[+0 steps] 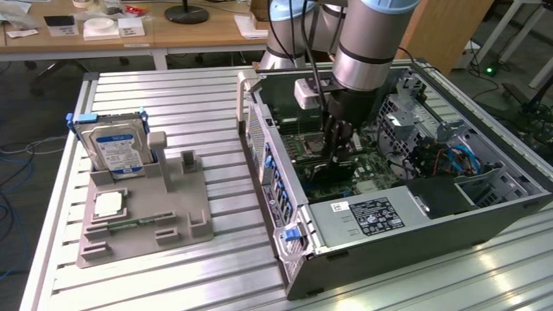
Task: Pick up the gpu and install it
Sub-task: 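Insert the gpu into the slot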
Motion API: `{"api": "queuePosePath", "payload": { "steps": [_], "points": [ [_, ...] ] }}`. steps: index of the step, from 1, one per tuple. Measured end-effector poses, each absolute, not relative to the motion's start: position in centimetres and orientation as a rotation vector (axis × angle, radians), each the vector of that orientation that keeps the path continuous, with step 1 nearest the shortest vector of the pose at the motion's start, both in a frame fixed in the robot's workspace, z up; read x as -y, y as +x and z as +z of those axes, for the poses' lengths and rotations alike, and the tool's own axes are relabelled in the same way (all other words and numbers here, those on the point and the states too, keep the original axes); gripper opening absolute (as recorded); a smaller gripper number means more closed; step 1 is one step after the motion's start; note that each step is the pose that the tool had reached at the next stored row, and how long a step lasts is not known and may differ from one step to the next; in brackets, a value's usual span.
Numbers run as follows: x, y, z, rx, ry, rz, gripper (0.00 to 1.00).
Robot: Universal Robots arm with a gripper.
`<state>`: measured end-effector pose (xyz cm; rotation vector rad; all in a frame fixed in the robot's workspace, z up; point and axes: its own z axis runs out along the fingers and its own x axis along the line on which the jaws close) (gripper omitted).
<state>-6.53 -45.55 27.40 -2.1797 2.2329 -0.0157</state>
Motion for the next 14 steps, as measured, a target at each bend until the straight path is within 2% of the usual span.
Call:
{"api": "queuePosePath", "payload": {
  "steps": [3, 6, 7, 8, 14],
  "points": [
    [45.55, -6.53, 27.41, -2.233, -2.18, -0.016, 0.34],
    [45.55, -6.52, 27.41, -2.233, -2.18, -0.016, 0.16],
    [45.55, -6.53, 27.41, -2.233, -2.18, -0.016, 0.16],
    [45.55, -6.53, 27.41, -2.233, -2.18, -0.016, 0.1],
    [45.55, -6.52, 27.41, -2.233, -2.18, -0.016, 0.11]
  ]
}}
